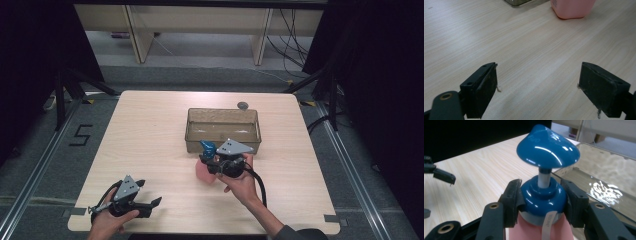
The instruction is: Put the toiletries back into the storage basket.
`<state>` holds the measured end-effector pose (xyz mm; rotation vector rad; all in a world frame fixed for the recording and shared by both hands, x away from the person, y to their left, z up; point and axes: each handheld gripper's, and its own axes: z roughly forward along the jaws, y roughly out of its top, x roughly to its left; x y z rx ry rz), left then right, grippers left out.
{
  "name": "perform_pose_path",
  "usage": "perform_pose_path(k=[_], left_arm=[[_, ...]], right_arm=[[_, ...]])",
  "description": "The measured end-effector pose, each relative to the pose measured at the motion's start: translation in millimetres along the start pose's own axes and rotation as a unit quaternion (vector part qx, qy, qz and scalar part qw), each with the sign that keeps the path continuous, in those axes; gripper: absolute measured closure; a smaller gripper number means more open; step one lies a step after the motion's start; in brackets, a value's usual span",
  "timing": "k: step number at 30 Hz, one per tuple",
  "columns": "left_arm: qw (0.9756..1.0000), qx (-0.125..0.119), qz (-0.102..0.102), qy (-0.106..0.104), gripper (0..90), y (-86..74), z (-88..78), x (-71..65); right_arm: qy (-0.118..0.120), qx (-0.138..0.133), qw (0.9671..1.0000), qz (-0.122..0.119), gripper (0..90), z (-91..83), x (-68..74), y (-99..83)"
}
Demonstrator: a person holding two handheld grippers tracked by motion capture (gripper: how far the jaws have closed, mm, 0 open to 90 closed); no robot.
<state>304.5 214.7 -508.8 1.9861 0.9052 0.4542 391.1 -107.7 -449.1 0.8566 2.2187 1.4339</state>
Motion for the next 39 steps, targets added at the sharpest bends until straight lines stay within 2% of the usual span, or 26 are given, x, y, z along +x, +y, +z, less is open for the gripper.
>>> perform_pose_path(k=[1, 3, 4, 5, 7, 8, 9, 10, 14, 15, 18, 19, 21, 24, 30, 31, 32, 34, 35, 39], left_arm=[[1.0000, 0.002, 0.001, -0.002, 14.8, -0.4, -0.3, 0.4], [1.0000, 0.001, 0.001, -0.001, 14.8, 0.1, 0.1, 0.8], [1.0000, 0.002, 0.001, -0.001, 14.8, 0.3, 0.7, 0.5], [1.0000, 0.006, 0.007, -0.001, 14.8, 0.2, 0.2, 0.8], [1.0000, 0.006, 0.006, -0.001, 14.8, -0.3, 0.0, 0.4], [1.0000, 0.006, 0.006, -0.001, 14.8, 0.0, -0.2, 1.0], [1.0000, 0.001, 0.001, 0.000, 14.8, 0.3, 0.2, 0.8], [1.0000, 0.002, 0.002, 0.000, 14.8, 0.4, 0.0, 1.2], [1.0000, 0.002, 0.001, -0.001, 14.8, -0.1, 0.0, 0.8], [1.0000, 0.002, 0.002, -0.001, 14.8, 0.3, 0.6, 1.1], [1.0000, 0.005, 0.006, -0.001, 14.8, -0.3, -0.3, 1.2], [1.0000, 0.002, 0.001, 0.000, 14.8, 0.1, -0.4, 1.7], [1.0000, 0.001, 0.001, 0.000, 14.8, 0.1, -0.6, 1.9], [1.0000, 0.002, 0.000, -0.001, 14.8, 0.1, -0.7, 1.6], [1.0000, 0.001, -0.002, 0.000, 14.8, 0.3, -0.3, -0.5], [1.0000, 0.001, -0.002, 0.001, 14.8, 0.2, -0.3, -0.1], [1.0000, 0.001, -0.002, 0.001, 14.8, 0.2, -0.3, -0.1], [1.0000, 0.004, 0.001, 0.001, 14.8, 0.3, -0.7, 1.2], [1.0000, 0.004, 0.001, 0.002, 14.8, 0.2, -0.9, 1.1], [1.0000, 0.005, 0.001, 0.004, 14.8, 0.4, -0.7, 1.2]], right_arm=[[0.002, 0.000, 0.9999, 0.017, 53.4, -1.9, -3.1, 0.3], [0.002, -0.001, 0.9998, 0.021, 53.4, -2.4, -4.1, 0.5], [0.001, 0.003, 0.9995, 0.032, 53.4, -4.5, -5.6, 1.6], [-0.003, -0.006, 0.9997, 0.022, 53.4, -4.0, -7.7, 2.0], [-0.003, -0.001, 0.9997, 0.025, 53.4, -5.5, -8.0, 3.1], [-0.002, -0.002, 0.9998, 0.018, 53.4, -6.1, -9.7, 4.7], [-0.009, -0.004, 0.9996, 0.027, 53.4, -7.4, -9.3, 5.6], [-0.009, -0.005, 0.9998, 0.017, 53.4, -9.0, -12.0, 6.8], [-0.014, -0.012, 0.9996, 0.020, 53.4, -13.8, -16.4, 11.9], [-0.016, -0.011, 0.9997, 0.014, 53.4, -15.2, -17.7, 12.8], [-0.021, -0.014, 0.9996, 0.016, 53.4, -17.5, -20.7, 14.9], [-0.018, -0.011, 0.9996, 0.018, 53.5, -17.7, -23.2, 15.7], [-0.022, -0.008, 0.9992, 0.033, 53.4, -19.1, -24.5, 15.7], [-0.023, -0.017, 0.9991, 0.030, 53.4, -18.8, -29.4, 16.6], [-0.029, -0.017, 0.9991, 0.024, 53.4, -24.4, -35.7, 21.9], [-0.031, -0.017, 0.9987, 0.036, 53.5, -24.9, -34.8, 22.3], [-0.031, -0.017, 0.9987, 0.036, 53.5, -24.9, -34.8, 22.3], [-0.035, -0.017, 0.9987, 0.034, 53.4, -26.0, -36.0, 24.4], [-0.034, -0.015, 0.9991, 0.023, 53.4, -27.5, -38.4, 25.7], [-0.038, -0.023, 0.9984, 0.034, 53.5, -30.3, -39.2, 29.7]])
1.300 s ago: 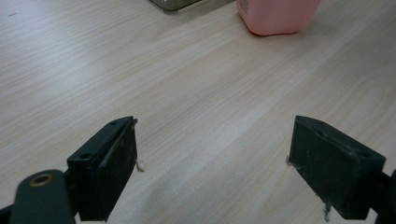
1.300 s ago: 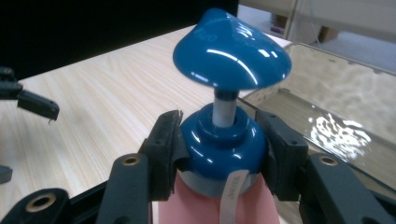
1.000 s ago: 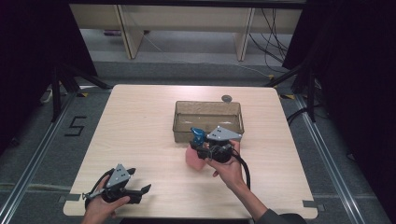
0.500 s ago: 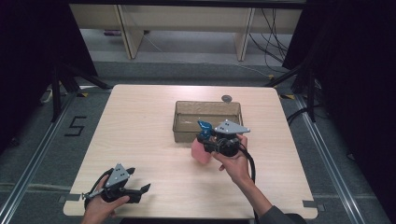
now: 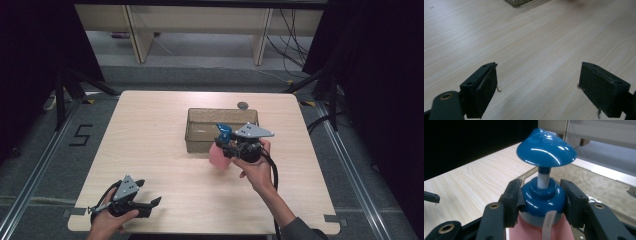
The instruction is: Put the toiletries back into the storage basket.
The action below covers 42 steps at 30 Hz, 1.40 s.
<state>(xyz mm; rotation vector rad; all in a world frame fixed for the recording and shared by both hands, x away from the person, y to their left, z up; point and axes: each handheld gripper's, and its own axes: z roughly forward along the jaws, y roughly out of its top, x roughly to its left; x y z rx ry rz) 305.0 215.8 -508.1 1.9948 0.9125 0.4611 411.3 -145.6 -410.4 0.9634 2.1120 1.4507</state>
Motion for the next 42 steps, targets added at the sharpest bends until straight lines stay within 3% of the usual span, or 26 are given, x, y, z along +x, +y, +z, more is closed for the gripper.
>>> perform_pose_path(k=[1, 6, 7, 9, 10, 13, 14, 16, 19, 20, 24, 26, 32, 40, 42], left_arm=[[1.0000, 0.002, 0.003, -0.003, 14.8, -0.3, -0.1, 0.3], [1.0000, -0.002, -0.003, -0.004, 14.8, -0.3, 0.8, -0.2], [1.0000, 0.004, 0.004, -0.004, 14.8, -0.8, -0.2, 0.2], [1.0000, 0.002, -0.001, -0.003, 14.8, -0.8, 0.0, 0.0], [1.0000, 0.000, -0.003, -0.001, 14.8, -0.3, 0.2, 0.2], [1.0000, 0.003, -0.001, -0.003, 14.8, -0.6, -0.1, 0.1], [1.0000, 0.003, -0.001, -0.003, 14.8, -0.6, -0.1, 0.1], [1.0000, 0.004, -0.001, 0.001, 14.8, 0.1, -0.5, 0.2], [1.0000, 0.004, -0.001, 0.000, 14.8, -0.5, -0.6, 0.1], [1.0000, 0.003, -0.003, -0.003, 14.8, -0.3, -0.1, 0.6], [1.0000, 0.002, -0.003, -0.003, 14.8, -0.6, 0.5, -0.3], [1.0000, 0.003, -0.002, -0.002, 14.8, -0.4, 0.1, 0.1], [1.0000, 0.004, -0.001, -0.003, 14.8, -0.3, 0.1, 0.3], [1.0000, 0.007, -0.001, 0.002, 14.8, -0.3, -0.7, 0.1], [1.0000, 0.007, -0.001, 0.001, 14.8, -0.4, -0.8, 0.1]], right_arm=[[0.004, 0.002, 0.9999, -0.011, 53.5, -0.5, -2.3, 1.5], [0.003, 0.001, 0.9999, -0.010, 53.5, -2.1, -5.4, 8.1], [0.006, -0.002, 1.0000, 0.000, 53.5, -1.4, -7.0, 10.2], [0.005, 0.000, 1.0000, -0.008, 53.5, -1.9, -8.9, 11.5], [0.006, -0.005, 0.9999, 0.008, 53.5, -1.3, -8.1, 11.7], [0.012, -0.007, 0.9999, 0.004, 53.5, -1.0, -13.3, 15.7], [-0.002, -0.009, 1.0000, -0.004, 53.5, -1.9, -14.7, 16.7], [0.009, -0.009, 0.9999, 0.004, 53.5, -2.0, -14.6, 18.2], [0.004, -0.005, 1.0000, 0.002, 53.5, -4.8, -14.6, 19.2], [0.007, 0.000, 0.9998, 0.017, 53.5, -7.4, -13.3, 19.9], [0.006, -0.013, 0.9999, -0.007, 53.5, -11.0, -13.9, 23.9], [0.009, -0.010, 0.9998, 0.011, 53.5, -13.9, -10.5, 26.1], [0.013, -0.017, 0.9998, -0.005, 53.5, -18.9, -8.4, 32.6], [0.022, -0.021, 0.9995, 0.005, 53.5, -19.9, -6.5, 36.9], [0.014, -0.023, 0.9996, -0.001, 53.5, -20.9, -7.8, 38.7]])
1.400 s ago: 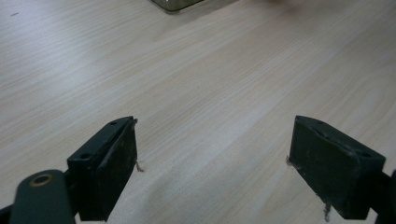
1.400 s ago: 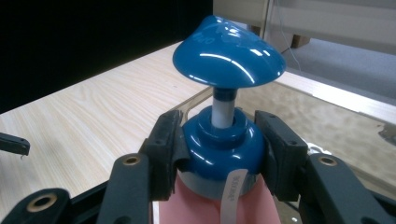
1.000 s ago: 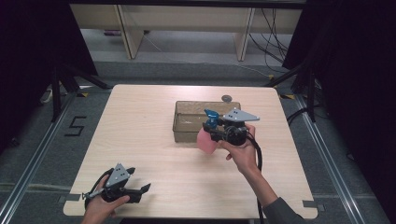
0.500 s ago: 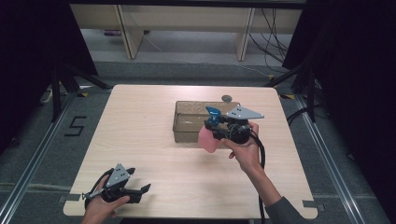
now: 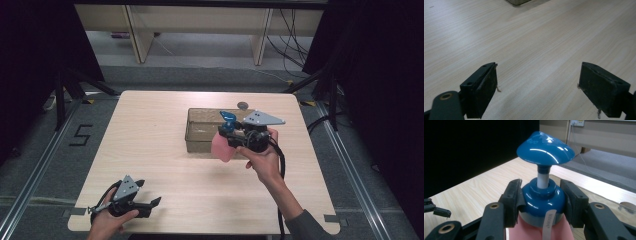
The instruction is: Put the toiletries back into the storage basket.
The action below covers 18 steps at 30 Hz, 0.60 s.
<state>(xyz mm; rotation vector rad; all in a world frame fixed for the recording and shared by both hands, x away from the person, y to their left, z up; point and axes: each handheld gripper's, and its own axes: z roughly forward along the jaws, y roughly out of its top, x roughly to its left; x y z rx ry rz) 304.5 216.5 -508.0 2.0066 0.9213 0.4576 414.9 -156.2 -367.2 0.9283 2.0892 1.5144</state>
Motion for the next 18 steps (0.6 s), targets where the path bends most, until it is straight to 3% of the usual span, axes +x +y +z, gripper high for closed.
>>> perform_pose_path(k=[6, 7, 8, 10, 16, 18], left_arm=[[1.0000, -0.001, 0.000, 0.000, 14.8, 0.0, 0.0, 0.1], [1.0000, -0.005, -0.001, -0.003, 14.8, 0.0, 0.5, 0.5], [1.0000, -0.005, 0.000, -0.004, 14.8, 0.3, 0.6, 0.6], [1.0000, -0.002, 0.000, -0.001, 14.8, 0.0, 0.1, 0.1], [1.0000, -0.002, -0.001, -0.001, 14.8, 0.1, 0.4, 0.1], [1.0000, 0.000, -0.001, -0.001, 14.8, 0.3, 0.0, 0.0]], right_arm=[[0.006, -0.003, 1.0000, 0.007, 53.5, -1.0, -1.6, 4.4], [-0.002, -0.001, 0.9999, 0.012, 53.5, -2.4, -1.8, 5.7], [-0.007, -0.006, 1.0000, -0.001, 53.5, -2.7, -4.6, 7.5], [-0.001, -0.006, 0.9999, 0.012, 53.5, -2.6, -5.1, 8.3], [-0.014, -0.013, 0.9998, 0.002, 53.5, -3.7, -9.9, 10.1], [-0.014, -0.014, 0.9997, 0.011, 53.5, -3.8, -12.1, 11.3]])
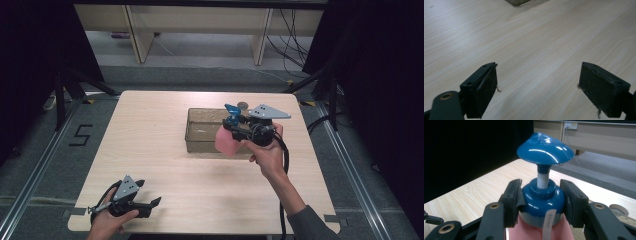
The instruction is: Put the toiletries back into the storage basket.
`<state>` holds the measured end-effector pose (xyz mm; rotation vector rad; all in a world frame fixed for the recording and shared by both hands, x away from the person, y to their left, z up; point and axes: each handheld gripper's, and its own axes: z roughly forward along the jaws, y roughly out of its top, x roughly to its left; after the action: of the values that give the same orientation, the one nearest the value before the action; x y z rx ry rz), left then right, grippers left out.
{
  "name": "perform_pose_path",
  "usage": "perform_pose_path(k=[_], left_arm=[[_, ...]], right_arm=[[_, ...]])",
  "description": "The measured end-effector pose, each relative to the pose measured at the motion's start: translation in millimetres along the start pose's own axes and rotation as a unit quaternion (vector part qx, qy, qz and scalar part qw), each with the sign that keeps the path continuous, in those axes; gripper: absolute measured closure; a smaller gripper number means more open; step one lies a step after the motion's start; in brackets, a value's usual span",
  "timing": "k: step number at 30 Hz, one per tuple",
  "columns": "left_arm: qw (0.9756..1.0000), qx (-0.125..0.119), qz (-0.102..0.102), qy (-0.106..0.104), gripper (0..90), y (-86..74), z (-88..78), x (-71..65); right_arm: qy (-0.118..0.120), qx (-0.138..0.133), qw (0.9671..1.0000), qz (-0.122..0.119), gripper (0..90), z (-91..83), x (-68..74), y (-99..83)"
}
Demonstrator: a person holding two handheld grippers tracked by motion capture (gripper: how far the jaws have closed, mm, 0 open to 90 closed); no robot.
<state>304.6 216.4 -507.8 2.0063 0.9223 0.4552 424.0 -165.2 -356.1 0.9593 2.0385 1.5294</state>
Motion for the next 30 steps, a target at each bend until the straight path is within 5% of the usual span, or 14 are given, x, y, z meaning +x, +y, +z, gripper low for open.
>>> perform_pose_path(k=[13, 30], left_arm=[[1.0000, -0.003, 0.000, -0.002, 14.8, -0.2, 0.8, 1.1], [1.0000, -0.007, 0.000, -0.005, 14.8, 0.1, 0.6, 0.7]], right_arm=[[-0.018, 0.005, 0.9998, 0.009, 53.5, -2.0, -12.4, 10.4], [-0.062, 0.002, 0.9976, 0.029, 53.6, 15.4, -47.9, 21.3]])
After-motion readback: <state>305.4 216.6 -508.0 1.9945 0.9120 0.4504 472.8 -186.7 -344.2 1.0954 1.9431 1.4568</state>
